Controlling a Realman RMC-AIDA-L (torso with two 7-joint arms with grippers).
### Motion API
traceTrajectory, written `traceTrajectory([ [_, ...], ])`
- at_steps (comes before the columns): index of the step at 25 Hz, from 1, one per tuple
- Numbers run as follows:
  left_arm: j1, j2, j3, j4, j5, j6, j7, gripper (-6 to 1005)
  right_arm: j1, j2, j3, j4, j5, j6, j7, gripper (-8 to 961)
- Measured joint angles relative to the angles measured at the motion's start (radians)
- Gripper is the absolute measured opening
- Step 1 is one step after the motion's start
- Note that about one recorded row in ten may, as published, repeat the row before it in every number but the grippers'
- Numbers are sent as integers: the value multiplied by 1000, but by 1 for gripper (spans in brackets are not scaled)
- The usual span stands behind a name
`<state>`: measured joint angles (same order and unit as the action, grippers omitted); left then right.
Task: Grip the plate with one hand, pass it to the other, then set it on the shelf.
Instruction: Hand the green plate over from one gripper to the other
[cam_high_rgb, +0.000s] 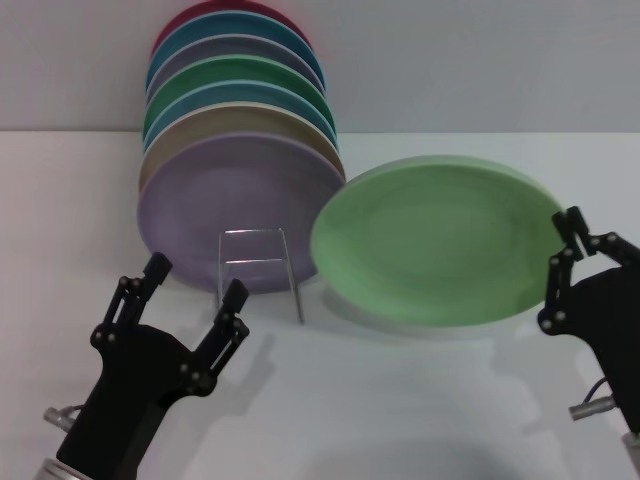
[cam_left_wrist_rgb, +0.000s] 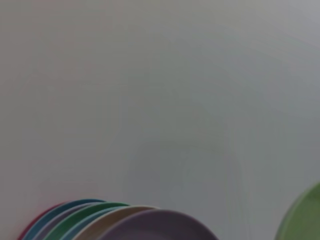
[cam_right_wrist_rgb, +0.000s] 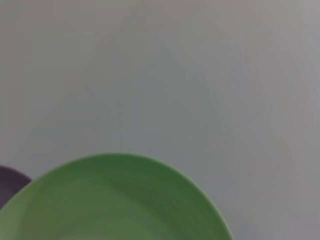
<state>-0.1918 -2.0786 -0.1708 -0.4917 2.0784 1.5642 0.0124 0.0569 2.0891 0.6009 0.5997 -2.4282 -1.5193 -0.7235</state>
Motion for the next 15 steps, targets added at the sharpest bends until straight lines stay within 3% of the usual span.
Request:
traceTrajectory([
  [10,5,0,7,-12,0,-71,18,817,19,2,-79,17,32,10,-9,15],
  [15,0,0,9,-17,0,-100,10,817,53,3,-176,23,126,10,-76,15],
])
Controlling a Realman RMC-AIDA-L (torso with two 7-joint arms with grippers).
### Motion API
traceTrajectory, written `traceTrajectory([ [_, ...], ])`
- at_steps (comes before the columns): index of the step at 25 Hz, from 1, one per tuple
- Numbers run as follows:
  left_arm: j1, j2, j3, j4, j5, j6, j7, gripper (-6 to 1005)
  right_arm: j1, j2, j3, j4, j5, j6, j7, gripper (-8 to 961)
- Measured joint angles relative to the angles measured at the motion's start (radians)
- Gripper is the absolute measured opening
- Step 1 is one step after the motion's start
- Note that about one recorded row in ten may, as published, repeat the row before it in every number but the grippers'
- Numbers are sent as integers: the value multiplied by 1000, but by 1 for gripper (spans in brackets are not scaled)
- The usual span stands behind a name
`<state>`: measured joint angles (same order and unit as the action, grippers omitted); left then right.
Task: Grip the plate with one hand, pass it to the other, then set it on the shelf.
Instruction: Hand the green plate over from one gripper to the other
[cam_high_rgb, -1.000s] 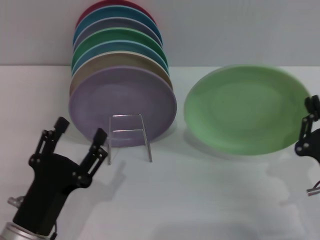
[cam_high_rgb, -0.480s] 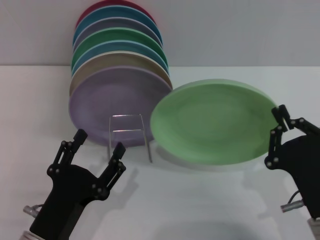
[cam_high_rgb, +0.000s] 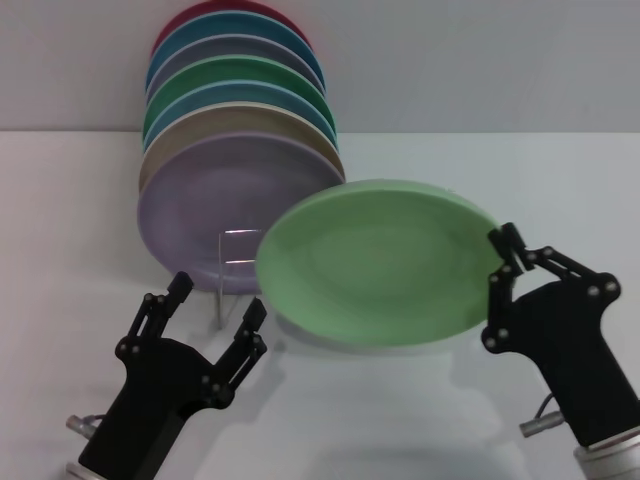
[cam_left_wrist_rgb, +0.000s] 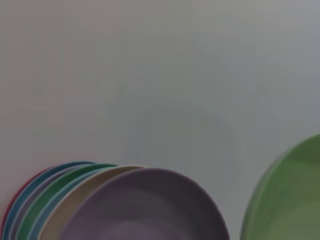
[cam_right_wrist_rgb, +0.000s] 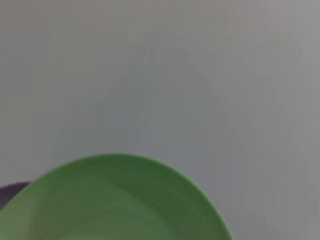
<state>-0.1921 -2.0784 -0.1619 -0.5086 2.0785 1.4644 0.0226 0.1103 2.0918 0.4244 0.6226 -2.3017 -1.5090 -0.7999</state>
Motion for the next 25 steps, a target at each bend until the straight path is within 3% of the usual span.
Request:
traceTrajectory([
  [25,-10,0,9,-22,0,-50,7,814,-5,1,-177,55,180,-34,-167,14],
])
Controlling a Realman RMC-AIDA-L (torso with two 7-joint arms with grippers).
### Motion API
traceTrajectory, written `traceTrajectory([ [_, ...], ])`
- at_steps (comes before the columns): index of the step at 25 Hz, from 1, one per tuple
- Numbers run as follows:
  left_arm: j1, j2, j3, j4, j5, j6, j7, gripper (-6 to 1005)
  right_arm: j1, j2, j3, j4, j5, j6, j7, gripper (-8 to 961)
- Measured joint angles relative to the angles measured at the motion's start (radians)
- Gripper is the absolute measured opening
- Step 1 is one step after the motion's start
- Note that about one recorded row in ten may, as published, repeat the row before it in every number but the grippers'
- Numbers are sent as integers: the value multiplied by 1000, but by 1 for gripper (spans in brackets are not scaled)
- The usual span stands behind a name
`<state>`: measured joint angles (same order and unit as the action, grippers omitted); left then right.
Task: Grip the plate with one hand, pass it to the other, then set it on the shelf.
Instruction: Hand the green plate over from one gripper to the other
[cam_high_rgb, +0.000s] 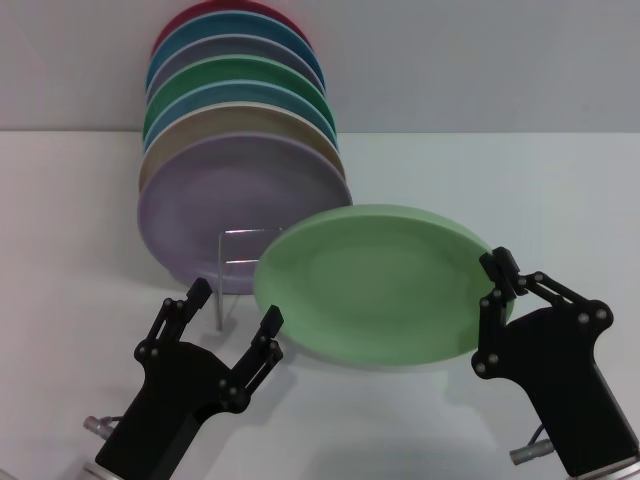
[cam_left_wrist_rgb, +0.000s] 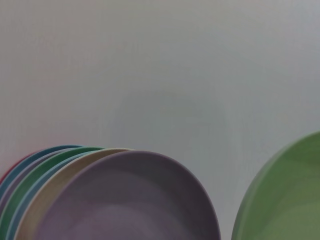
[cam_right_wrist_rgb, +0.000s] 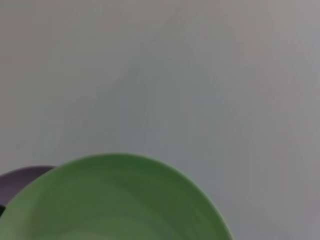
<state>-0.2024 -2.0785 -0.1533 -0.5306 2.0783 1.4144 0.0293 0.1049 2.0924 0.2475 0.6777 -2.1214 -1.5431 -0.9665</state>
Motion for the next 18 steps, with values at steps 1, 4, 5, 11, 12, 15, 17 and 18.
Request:
traceTrajectory([
  [1,0,0,0,0,0,0,0,814,0,0,-1,3,0,0,-5,14],
  [4,-2,0,-2,0,0,-3,0,813,-1,0,-8,10,1,5,-20,14],
  [5,-5,0,-4,0,0,-10,0,813,-1,0,-10,11,1,6,-22,14],
  [11,-19,0,-15,1,-5,-36,-2,813,7,0,-10,20,2,15,-37,14],
  [12,-21,0,-19,2,-6,-38,-3,813,9,0,-10,22,2,18,-38,14],
  [15,-23,0,-25,4,-7,-46,-6,812,10,0,-10,23,2,23,-38,15],
  [17,-26,0,-31,4,-7,-55,-6,812,12,0,-10,23,2,27,-39,15],
  [18,-28,0,-34,4,-7,-60,-7,812,13,0,-10,24,2,29,-39,15],
])
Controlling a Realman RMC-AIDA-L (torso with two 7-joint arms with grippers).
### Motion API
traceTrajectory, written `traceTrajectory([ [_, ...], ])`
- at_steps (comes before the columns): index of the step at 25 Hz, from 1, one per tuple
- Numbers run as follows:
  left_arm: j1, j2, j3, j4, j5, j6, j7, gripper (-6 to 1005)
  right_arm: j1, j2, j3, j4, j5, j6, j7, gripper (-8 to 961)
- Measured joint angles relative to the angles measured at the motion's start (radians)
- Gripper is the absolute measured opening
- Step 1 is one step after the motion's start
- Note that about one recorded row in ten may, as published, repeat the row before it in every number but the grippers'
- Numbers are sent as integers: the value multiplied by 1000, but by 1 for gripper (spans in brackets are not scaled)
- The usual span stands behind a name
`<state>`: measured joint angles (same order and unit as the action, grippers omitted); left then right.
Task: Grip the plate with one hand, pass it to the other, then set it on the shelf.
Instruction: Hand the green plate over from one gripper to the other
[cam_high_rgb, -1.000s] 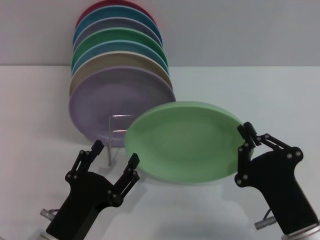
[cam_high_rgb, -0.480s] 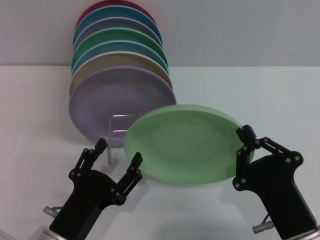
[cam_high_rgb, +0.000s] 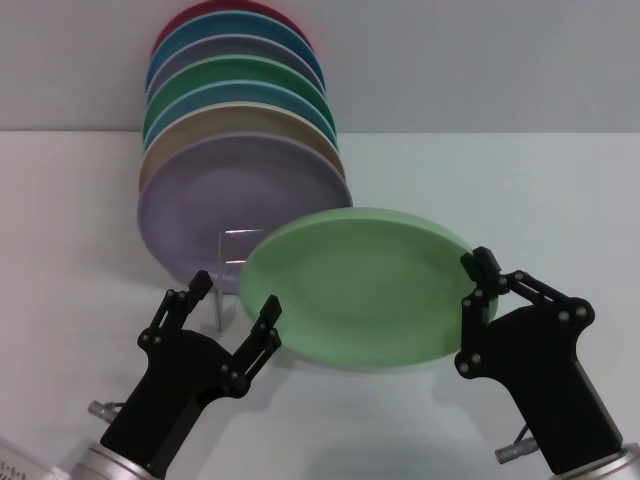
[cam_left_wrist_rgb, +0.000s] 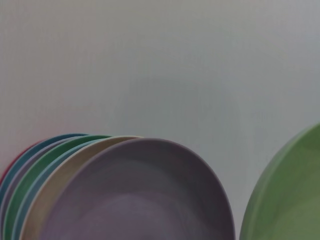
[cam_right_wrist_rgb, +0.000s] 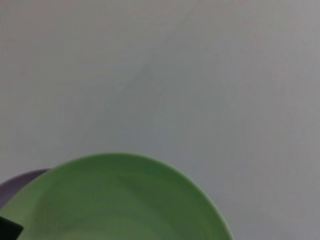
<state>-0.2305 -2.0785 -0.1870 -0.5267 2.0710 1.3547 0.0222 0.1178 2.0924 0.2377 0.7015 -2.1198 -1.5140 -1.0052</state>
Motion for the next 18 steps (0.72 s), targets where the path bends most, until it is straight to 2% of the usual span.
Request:
traceTrajectory([
  [8,-14,0,-9,5,0,-12,-1,811,5,0,-5,1,-1,8,-1,15],
  [18,-21,0,-10,9,2,-14,-2,629,12,0,-13,1,0,8,-1,15],
])
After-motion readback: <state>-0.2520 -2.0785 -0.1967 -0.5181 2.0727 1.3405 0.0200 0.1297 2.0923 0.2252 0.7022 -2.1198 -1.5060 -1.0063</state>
